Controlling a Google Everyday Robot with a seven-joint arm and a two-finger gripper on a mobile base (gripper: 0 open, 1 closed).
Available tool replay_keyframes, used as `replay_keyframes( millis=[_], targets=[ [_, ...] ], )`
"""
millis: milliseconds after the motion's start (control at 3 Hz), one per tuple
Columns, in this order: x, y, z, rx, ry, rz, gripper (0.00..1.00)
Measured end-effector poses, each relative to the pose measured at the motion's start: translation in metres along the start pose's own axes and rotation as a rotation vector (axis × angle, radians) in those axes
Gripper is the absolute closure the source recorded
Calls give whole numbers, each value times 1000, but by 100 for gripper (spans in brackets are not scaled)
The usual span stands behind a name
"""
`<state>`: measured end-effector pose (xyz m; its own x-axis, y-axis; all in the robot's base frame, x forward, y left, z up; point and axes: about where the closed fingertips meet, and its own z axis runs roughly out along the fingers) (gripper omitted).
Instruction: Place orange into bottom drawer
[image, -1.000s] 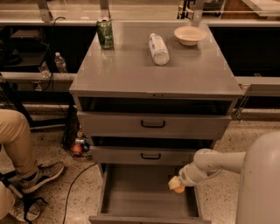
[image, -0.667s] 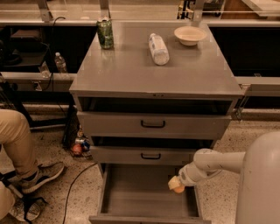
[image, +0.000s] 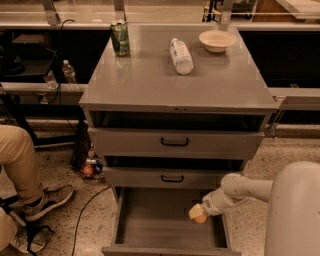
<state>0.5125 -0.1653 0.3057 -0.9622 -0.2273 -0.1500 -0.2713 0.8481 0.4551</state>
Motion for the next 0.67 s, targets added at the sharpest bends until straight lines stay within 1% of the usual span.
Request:
replay_keyframes(
  millis=[333, 667],
  targets=[
    [-4, -7, 33, -42, 0, 1, 100],
    [-2, -3, 61, -54, -12, 0, 100]
  ],
)
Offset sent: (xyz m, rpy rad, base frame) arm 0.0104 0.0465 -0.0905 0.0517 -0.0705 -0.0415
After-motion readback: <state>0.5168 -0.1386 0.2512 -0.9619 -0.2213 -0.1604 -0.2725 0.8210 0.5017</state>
